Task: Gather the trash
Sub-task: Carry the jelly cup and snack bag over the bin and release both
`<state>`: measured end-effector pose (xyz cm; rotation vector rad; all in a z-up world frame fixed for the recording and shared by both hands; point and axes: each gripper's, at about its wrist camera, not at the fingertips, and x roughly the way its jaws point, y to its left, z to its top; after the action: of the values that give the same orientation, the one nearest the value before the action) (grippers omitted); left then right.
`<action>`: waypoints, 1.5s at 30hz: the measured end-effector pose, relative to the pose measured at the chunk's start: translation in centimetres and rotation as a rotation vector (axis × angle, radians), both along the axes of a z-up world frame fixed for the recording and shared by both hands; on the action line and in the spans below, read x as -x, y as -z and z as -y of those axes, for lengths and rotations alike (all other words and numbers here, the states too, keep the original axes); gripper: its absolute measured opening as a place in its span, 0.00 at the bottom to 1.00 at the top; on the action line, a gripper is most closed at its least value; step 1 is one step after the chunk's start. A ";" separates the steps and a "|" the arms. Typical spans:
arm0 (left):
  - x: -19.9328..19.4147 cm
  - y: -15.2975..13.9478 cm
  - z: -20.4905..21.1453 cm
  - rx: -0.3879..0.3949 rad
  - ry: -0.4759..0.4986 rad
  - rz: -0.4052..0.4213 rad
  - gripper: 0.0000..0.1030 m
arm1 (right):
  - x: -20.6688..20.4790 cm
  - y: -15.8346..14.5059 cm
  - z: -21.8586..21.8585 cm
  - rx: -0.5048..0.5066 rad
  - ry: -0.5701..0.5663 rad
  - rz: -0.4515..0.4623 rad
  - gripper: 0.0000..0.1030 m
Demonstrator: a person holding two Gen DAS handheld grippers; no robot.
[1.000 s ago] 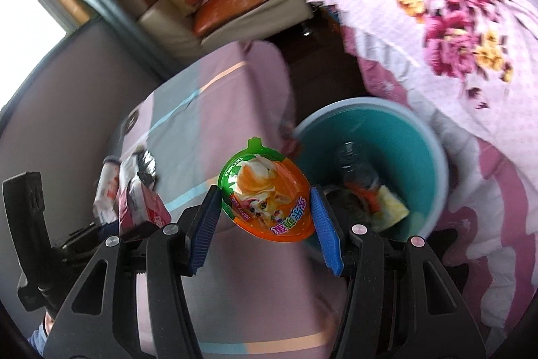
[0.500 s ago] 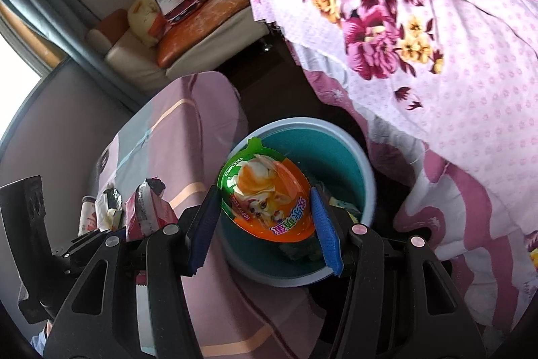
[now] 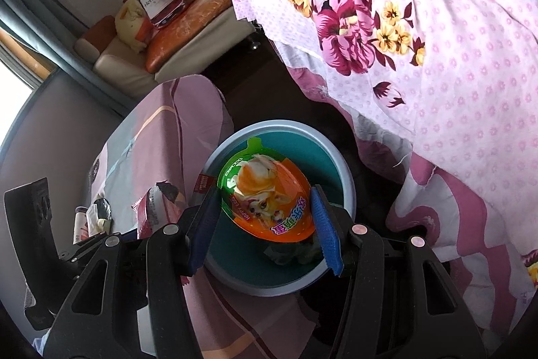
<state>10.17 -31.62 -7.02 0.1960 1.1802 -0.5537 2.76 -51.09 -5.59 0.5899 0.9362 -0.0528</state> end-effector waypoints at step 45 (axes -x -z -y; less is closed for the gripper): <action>0.5 0.1 -9.0 0.084 -0.159 -0.049 0.91 | -2.2 -0.7 -6.7 0.063 -0.065 -0.097 0.73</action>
<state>9.68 -22.64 -7.11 0.0165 1.2061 -0.4685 4.94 -44.40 -4.94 0.5023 1.0434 -0.0528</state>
